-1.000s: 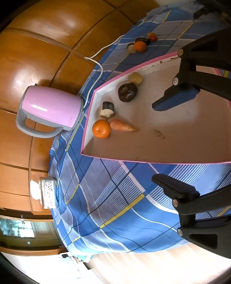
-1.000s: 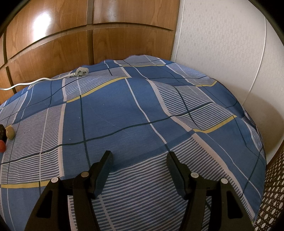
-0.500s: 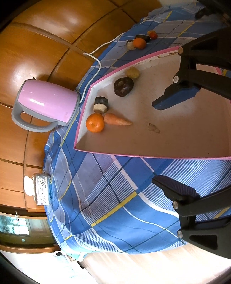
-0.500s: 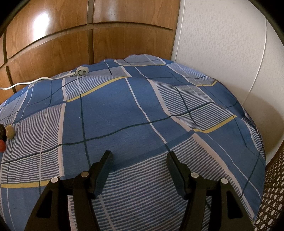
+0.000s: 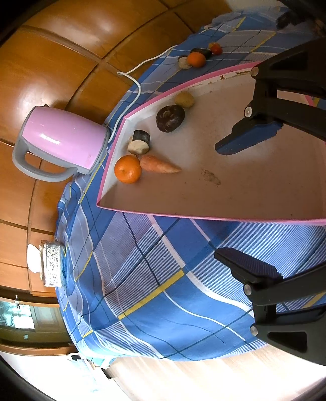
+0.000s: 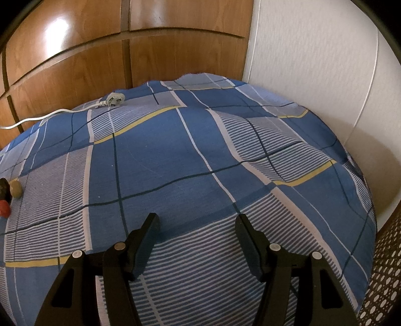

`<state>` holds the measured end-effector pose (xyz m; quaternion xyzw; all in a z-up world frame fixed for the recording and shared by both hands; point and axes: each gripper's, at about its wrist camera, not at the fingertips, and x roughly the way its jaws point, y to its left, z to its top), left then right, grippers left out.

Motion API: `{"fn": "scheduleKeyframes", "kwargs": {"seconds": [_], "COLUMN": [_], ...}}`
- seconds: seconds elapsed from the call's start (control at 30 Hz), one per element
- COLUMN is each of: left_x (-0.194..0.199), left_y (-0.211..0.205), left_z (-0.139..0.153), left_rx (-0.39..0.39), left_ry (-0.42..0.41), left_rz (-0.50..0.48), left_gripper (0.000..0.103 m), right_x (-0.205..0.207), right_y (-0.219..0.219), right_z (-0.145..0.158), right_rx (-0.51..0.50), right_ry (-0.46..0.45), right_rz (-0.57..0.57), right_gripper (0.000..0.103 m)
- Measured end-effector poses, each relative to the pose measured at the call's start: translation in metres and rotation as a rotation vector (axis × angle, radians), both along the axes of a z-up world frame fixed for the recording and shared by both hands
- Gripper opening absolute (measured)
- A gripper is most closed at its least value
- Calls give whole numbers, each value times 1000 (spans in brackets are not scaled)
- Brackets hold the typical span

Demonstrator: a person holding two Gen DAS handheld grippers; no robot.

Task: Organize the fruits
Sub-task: 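Withdraw the left gripper and hold it above the tray, then reach the right gripper to the red cherry tomato and grasp it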

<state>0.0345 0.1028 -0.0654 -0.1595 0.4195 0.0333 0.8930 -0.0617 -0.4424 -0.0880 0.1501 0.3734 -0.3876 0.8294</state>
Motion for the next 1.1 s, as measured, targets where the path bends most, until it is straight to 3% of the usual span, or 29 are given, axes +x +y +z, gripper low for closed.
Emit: {"fn": "scheduleKeyframes", "kwargs": {"seconds": [0.3,0.5,0.67,0.83,1.1], "left_x": [0,1,2,2,2], "left_y": [0,2,3,4,7], "left_z": [-1,-2,-2,-3,-5], "left_rx": [-2,-5,-5,-7,-6], "left_ry": [1,7,5,10,16], "left_rz": [2,3,4,8,20], "left_gripper": [77,77,77,77,78], "right_x": [8,30,55,85,139], "right_y": [6,35,73,122,167], "right_z": [6,12,20,33,33], "right_rx": [62,129,201,239,210], "right_ry": [5,-9,-32,-59,-40], "right_rz": [82,274,476,689,778], "right_gripper": [64,63,46,42,42]}}
